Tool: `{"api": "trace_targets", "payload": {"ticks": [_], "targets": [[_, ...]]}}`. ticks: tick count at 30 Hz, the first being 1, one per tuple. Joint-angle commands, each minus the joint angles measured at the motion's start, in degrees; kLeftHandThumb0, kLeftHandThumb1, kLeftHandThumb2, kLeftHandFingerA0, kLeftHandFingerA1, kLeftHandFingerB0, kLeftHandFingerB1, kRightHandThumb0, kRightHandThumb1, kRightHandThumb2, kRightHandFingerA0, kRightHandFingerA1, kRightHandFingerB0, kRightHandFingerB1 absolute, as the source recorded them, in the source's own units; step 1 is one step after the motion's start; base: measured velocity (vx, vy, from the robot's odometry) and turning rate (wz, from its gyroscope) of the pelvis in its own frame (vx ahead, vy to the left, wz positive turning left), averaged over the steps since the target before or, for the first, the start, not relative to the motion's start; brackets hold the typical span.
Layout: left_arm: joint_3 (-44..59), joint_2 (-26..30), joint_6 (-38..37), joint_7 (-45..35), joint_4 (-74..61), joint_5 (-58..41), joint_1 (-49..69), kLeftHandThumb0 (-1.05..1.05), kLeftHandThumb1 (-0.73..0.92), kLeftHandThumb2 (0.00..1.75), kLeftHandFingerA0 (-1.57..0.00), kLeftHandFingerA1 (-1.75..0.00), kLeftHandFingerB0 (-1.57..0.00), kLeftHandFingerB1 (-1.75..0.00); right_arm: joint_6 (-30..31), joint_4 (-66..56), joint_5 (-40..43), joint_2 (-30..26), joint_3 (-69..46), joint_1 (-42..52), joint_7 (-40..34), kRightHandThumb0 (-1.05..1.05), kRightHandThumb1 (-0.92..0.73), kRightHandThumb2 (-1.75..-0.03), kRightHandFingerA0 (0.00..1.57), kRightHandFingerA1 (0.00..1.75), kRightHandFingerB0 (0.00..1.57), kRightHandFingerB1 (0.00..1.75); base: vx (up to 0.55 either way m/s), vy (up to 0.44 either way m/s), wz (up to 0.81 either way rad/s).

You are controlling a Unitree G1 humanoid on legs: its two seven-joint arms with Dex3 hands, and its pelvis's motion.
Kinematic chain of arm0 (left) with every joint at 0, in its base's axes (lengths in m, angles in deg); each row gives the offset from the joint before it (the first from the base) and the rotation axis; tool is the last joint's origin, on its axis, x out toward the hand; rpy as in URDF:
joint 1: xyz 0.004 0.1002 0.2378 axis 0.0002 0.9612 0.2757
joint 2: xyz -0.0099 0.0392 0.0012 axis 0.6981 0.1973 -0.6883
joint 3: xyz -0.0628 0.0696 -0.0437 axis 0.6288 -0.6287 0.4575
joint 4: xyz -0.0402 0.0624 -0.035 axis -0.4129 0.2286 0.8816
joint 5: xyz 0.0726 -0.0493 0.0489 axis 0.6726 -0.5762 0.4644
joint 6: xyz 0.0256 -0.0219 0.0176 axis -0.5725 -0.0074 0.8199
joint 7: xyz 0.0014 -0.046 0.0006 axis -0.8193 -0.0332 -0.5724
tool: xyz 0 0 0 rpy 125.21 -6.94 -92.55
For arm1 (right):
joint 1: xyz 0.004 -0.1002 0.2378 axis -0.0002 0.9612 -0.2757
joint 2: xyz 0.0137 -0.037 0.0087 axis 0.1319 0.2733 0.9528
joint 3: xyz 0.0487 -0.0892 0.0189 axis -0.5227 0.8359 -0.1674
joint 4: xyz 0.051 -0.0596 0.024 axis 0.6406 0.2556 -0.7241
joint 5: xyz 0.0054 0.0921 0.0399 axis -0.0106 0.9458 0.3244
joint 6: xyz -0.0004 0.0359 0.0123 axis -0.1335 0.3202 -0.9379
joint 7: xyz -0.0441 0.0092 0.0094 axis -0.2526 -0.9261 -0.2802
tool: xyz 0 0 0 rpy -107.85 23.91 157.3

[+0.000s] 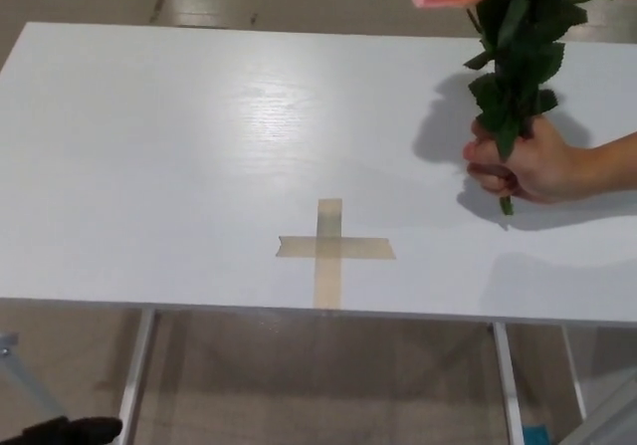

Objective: Use the left hand to pick up the rose and passes it to a human.

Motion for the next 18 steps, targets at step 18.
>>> {"api": "trace_targets", "payload": {"ticks": [18], "targets": [[-8.3, -0.6, -16.5, 24.0, 50.3, 11.4, -17.2, -0.72, 0.59, 0.94, -0.12, -0.44, 0.0, -0.33, 0.5, -0.1, 0.4, -0.5, -1.3, 0.1, 0.0, -0.3, -0.67, -0.6, 0.63, 0.43, 0.48, 0.37, 0.0, 0.0, 0.0]]}}
